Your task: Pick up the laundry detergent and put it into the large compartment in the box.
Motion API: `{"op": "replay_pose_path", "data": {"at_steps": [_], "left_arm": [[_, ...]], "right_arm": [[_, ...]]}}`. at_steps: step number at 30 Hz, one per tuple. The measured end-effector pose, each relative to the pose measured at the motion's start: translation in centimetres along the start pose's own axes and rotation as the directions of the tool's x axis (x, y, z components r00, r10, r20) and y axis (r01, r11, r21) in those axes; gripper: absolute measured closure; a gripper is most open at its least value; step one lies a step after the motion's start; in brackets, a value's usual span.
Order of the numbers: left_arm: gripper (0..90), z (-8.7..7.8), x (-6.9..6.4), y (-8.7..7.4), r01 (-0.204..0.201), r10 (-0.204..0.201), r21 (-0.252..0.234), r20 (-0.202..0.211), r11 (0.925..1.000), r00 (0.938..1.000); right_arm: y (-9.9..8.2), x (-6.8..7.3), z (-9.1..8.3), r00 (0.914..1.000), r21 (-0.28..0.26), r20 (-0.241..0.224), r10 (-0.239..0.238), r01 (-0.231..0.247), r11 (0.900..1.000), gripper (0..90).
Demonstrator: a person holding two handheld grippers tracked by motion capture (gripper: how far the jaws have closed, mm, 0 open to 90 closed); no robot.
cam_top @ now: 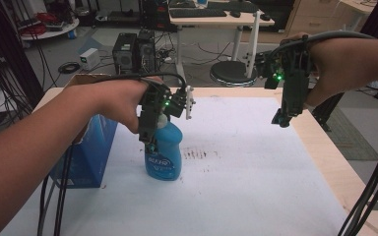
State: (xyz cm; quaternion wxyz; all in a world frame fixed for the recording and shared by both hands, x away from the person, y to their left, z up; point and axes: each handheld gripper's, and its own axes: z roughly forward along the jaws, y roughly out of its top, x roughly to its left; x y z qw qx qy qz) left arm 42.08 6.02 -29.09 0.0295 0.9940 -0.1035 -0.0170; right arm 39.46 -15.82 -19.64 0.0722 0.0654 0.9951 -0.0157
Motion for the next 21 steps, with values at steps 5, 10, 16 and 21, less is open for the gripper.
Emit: {"op": "replay_pose_path", "data": {"at_steps": [5,10,16,21], "left_arm": [[1.7,0.11,-0.04,-0.01,0.002,-0.002,0.005,-0.016,1.0000,0.9999],[6.3,0.11,-0.14,-0.01,-0.001,0.001,0.009,-0.034,1.0000,0.9994],[6.5,0.25,-0.13,-0.03,-0.004,0.005,0.012,-0.051,0.9999,0.9987],[10.5,0.25,-0.13,-0.02,-0.005,0.005,0.015,-0.051,0.9999,0.9987]], "right_arm": [[0.04,-0.03,0.02,1.0000,-0.003,-0.001,-0.007,0.007,1.0000,1.4],[0.10,-0.01,0.02,1.0000,0.001,-0.001,-0.005,0.005,1.0000,1.4],[0.25,-0.02,0.08,1.0000,0.001,0.000,-0.003,0.003,1.0000,1.4],[0.33,-0.04,0.14,1.0000,-0.001,0.000,-0.009,0.009,1.0000,1.4]]}}
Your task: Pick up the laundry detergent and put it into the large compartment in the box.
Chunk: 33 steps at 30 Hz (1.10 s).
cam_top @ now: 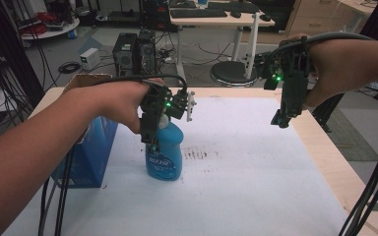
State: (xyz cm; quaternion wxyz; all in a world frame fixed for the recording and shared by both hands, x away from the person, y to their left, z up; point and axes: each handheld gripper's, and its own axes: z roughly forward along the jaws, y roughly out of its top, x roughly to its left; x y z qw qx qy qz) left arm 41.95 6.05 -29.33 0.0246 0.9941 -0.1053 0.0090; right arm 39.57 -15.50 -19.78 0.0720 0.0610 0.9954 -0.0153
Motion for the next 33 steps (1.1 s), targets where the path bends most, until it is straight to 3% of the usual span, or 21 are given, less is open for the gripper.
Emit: {"op": "replay_pose_path", "data": {"at_steps": [33], "left_arm": [[23.9,0.32,-0.25,0.55,-0.011,0.011,0.029,-0.023,0.9995,0.9997]], "right_arm": [[0.09,-0.05,0.00,1.0000,0.006,0.003,-0.004,0.003,1.0000,1.4]]}}
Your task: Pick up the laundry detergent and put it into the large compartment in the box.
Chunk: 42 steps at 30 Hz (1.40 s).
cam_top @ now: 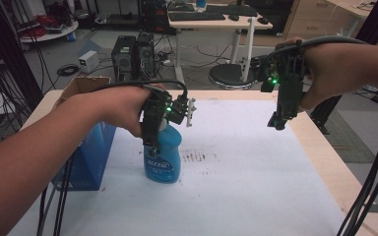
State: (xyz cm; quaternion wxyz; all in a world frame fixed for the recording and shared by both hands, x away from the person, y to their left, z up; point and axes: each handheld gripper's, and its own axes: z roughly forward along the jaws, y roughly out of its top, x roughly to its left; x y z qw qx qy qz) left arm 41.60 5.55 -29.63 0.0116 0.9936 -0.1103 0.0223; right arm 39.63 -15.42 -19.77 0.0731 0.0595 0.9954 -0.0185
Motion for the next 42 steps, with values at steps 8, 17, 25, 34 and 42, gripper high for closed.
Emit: {"op": "replay_pose_path", "data": {"at_steps": [8,17,25,34,42], "left_arm": [[27.1,0.1,-0.1,0.1,-0.002,0.002,0.000,-0.001,1.0000,1.0000],[31.6,0.2,-0.3,0.2,-0.017,0.017,0.005,-0.018,0.9998,0.9997],[38.0,0.0,-0.6,0.3,-0.024,0.024,0.007,-0.018,0.9997,0.9995],[38.0,-1.4,-0.8,-0.2,0.015,-0.015,-0.011,0.002,0.9998,0.9999],[38.0,-5.9,-1.2,-1.8,0.159,-0.159,-0.028,0.004,0.9869,0.9873]], "right_arm": [[0.3,0.0,0.1,1.0000,-0.001,0.000,-0.002,0.002,1.0000,1.4],[0.4,0.0,0.3,1.0000,-0.001,-0.001,-0.009,0.009,1.0000,1.4],[0.5,0.1,0.4,1.0000,0.004,-0.003,-0.006,0.006,1.0000,1.4],[0.4,0.1,0.4,0.9999,0.003,-0.004,-0.012,0.012,0.9999,1.4],[0.2,0.0,0.3,0.9998,-0.009,0.000,-0.018,0.018,0.9998,1.4]]}}
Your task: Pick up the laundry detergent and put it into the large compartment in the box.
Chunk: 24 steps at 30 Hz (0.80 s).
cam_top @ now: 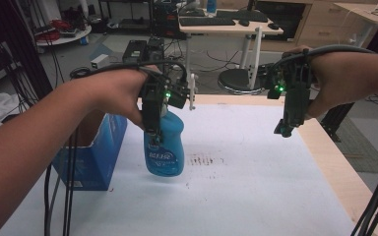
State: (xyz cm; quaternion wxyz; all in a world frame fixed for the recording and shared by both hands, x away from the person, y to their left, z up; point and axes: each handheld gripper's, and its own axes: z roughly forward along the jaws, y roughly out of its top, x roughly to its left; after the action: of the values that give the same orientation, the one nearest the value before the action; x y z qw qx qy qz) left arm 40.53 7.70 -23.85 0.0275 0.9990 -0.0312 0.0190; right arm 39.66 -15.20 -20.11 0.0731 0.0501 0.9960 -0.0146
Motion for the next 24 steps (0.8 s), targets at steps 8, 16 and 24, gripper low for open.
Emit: {"op": "replay_pose_path", "data": {"at_steps": [8,16,24], "left_arm": [[38.0,-3.7,0.5,-1.9,0.160,-0.161,0.018,0.028,0.9869,0.9866],[38.0,-6.5,0.7,-3.4,0.267,-0.268,0.032,0.028,0.9631,0.9630],[38.0,-10.3,1.4,-6.0,0.387,-0.386,-0.016,0.032,0.9221,0.9220]], "right_arm": [[0.3,0.0,-0.1,0.9998,-0.016,0.006,-0.018,0.018,0.9997,1.4],[0.6,0.2,-0.1,0.9991,-0.023,0.015,-0.039,0.039,0.9990,1.4],[0.4,0.3,-0.2,0.9990,-0.023,0.019,-0.041,0.042,0.9989,1.4]]}}
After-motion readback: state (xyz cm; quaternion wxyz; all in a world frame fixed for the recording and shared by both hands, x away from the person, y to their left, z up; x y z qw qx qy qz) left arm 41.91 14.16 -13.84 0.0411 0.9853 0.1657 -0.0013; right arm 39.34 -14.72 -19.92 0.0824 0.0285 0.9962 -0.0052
